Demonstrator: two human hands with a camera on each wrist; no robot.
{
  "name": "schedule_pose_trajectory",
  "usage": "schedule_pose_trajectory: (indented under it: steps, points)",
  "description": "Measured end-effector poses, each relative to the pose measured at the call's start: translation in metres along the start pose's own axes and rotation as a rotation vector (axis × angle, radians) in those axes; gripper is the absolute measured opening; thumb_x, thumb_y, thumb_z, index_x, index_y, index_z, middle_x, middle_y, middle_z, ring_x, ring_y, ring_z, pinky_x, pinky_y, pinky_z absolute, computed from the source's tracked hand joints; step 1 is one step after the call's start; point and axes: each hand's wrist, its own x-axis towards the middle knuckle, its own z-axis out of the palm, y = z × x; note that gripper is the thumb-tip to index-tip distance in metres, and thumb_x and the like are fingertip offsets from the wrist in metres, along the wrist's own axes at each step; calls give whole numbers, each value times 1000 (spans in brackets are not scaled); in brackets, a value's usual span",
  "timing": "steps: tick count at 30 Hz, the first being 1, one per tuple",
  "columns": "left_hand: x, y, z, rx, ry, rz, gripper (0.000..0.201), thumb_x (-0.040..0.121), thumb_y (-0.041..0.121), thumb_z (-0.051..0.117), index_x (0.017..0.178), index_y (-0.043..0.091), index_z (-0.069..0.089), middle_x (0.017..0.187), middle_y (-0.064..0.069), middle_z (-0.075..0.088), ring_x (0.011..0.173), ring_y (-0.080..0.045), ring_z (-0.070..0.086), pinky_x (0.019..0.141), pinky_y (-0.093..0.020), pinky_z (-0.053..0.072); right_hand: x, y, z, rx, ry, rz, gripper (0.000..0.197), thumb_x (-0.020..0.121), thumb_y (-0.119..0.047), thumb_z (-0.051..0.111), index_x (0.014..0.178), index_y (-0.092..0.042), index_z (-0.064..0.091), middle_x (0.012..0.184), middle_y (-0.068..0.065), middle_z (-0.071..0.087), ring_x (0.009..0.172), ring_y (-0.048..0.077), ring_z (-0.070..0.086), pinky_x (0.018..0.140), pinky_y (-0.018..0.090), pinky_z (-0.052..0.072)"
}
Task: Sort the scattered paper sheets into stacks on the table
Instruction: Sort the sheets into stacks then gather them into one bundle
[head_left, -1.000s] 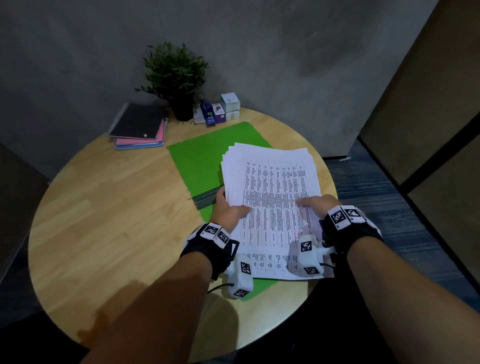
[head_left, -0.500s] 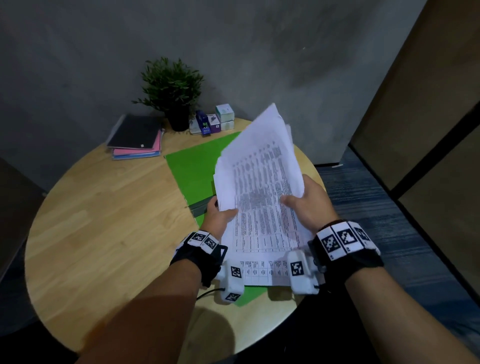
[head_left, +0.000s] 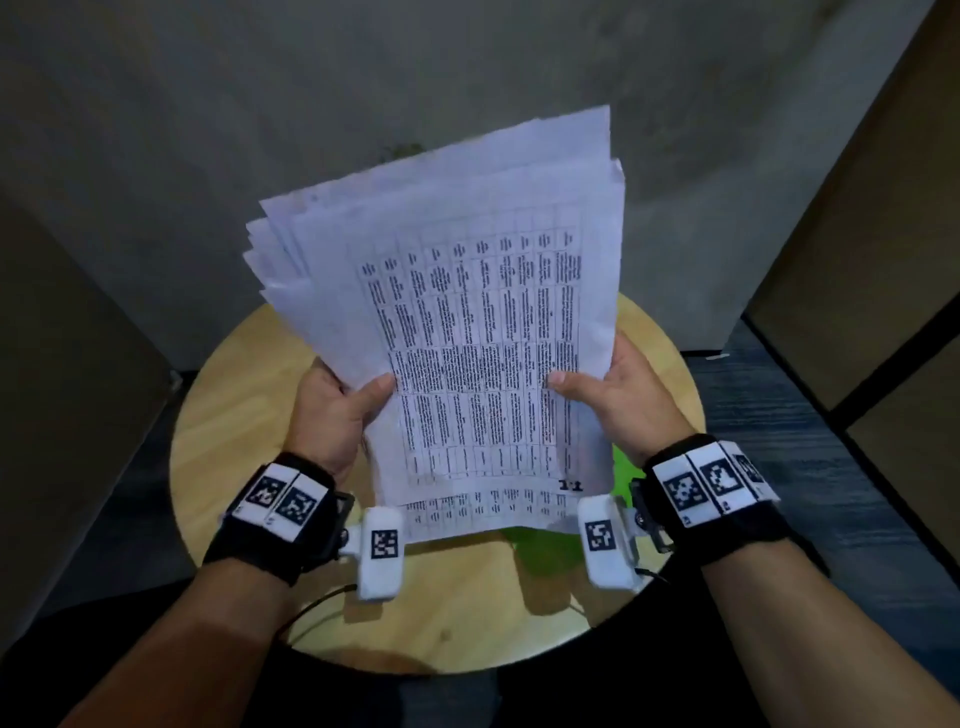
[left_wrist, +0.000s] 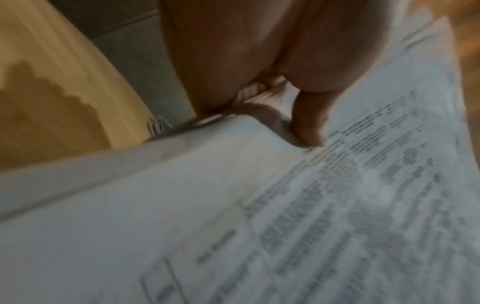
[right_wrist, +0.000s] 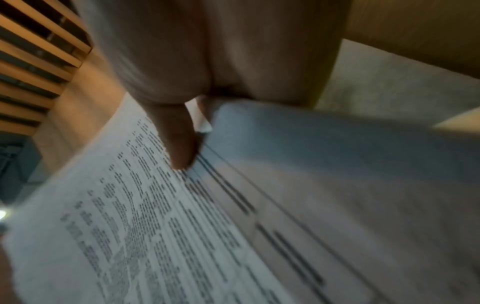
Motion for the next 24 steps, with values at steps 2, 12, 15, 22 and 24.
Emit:
schedule_pose_trajectory:
  steps: [2,12,15,22,24]
  points:
    - [-13,8,-9,87,74,58,39,73,-4,69,105,17,62,96,10,74,90,-12,69,79,-31,56,4,7,15,-24,-26,33,56,82,1,67,132,-12,48,125,2,63,117,16,59,104,45,43]
    - [-43,24,-40,17,134,90,64,76,-23,60,134,-3,41,120,-14,63,107,-24,65,81,-35,58,0,17,63,41,12,5,64,70,-12,71,131,-14,50,122,1,65,114,19,61,101,50,45]
    - [-51,23,-50,-27,106,105,77,75,-9,65,139,17,32,116,1,59,100,-3,64,77,-19,54,-1,17,66,105,-46,12,73,70,-6,75,134,-13,43,126,4,63,117,20,60,102,44,45]
    - [-47,15,-50,22,243,111,51,83,0,66,130,7,46,111,1,65,97,-2,65,89,-26,54,0,28,74,2,44,-60,49,81,3,70,124,-13,51,111,-3,67,102,7,64,96,33,50]
    - [-41,15,-46,62,309,134,42,88,-3,61,125,12,48,110,3,65,98,-5,64,96,-36,50,1,29,79,3,92,-98,49,80,1,71,122,-16,52,111,-6,66,102,3,63,90,22,50]
